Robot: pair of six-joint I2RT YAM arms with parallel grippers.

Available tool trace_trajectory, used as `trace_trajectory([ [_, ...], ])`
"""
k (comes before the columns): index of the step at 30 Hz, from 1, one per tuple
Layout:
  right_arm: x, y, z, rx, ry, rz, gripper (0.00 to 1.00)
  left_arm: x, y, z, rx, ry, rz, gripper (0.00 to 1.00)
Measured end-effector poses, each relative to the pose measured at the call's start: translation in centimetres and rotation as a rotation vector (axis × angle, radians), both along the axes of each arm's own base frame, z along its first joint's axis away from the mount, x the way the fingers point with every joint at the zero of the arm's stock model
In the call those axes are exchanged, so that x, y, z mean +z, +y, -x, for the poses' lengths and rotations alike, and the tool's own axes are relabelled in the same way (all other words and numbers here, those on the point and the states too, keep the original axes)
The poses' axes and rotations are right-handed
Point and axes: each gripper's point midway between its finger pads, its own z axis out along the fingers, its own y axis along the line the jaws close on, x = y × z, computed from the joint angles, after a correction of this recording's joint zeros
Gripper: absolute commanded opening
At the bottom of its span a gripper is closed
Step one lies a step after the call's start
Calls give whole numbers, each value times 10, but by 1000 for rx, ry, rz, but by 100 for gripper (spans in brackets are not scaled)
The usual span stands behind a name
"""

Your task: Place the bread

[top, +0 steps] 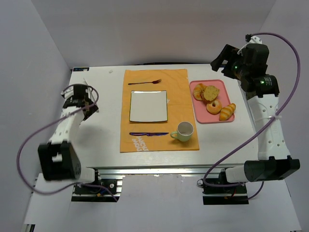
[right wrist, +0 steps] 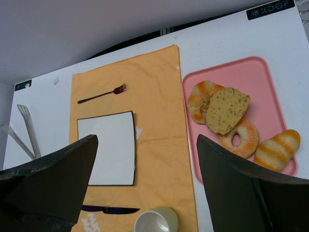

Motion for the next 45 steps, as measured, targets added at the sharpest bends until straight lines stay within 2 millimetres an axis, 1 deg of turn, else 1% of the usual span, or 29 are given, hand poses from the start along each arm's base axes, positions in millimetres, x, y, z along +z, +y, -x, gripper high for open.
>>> trace_trajectory([
  [2, -3, 1, -10, -2, 7, -1, 89, -40, 1, -21, -18, 109, 22, 98],
  [4, -11, 3, -22, 1, 28, 0, 89, -74, 2, -45, -39, 185, 43, 98],
  [6, -25, 5, -31, 9, 62, 2, 89, -99, 3, -65, -58, 242, 56, 98],
  [8, -36, 7, -37, 17, 90, 4, 89, -110, 5, -88, -73, 249, 57, 98],
  [11, -41, 8, -40, 24, 103, 7, 89, -113, 12, -121, -84, 221, 51, 98],
  [13, -41, 9, -40, 27, 101, 8, 89, -109, 17, -137, -84, 195, 48, 98],
  [15, -41, 9, -40, 29, 101, 8, 89, -105, 24, -148, -81, 169, 46, 98],
  [18, -42, 9, -40, 29, 103, 9, 89, -103, 29, -157, -78, 153, 51, 98],
  [25, -49, 12, -44, 42, 121, 5, 89, -105, 34, -162, -78, 139, 73, 98],
  [27, -53, 13, -46, 48, 130, 3, 89, -109, 35, -170, -79, 131, 80, 98],
  [30, -56, 15, -48, 55, 139, 2, 89, -121, 42, -187, -76, 127, 79, 98],
  [34, -57, 15, -49, 56, 140, 3, 89, -119, 56, -208, -63, 88, 80, 98],
  [35, -56, 15, -49, 57, 138, 2, 89, -118, 60, -213, -59, 80, 81, 96],
  [36, -55, 15, -50, 57, 136, 2, 89, -118, 63, -216, -57, 74, 82, 88],
  [38, -54, 15, -50, 58, 133, 2, 89, -118, 68, -221, -55, 63, 85, 80],
  [39, -53, 15, -50, 59, 131, 1, 89, -117, 70, -221, -58, 61, 87, 70],
  [40, -52, 15, -50, 59, 130, 1, 89, -117, 70, -222, -60, 59, 91, 64],
  [43, -50, 15, -50, 59, 123, 0, 89, -118, 73, -221, -72, 60, 106, 55],
  [45, -46, 14, -51, 49, 116, 1, 89, -117, 71, -221, -87, 55, 127, 52],
])
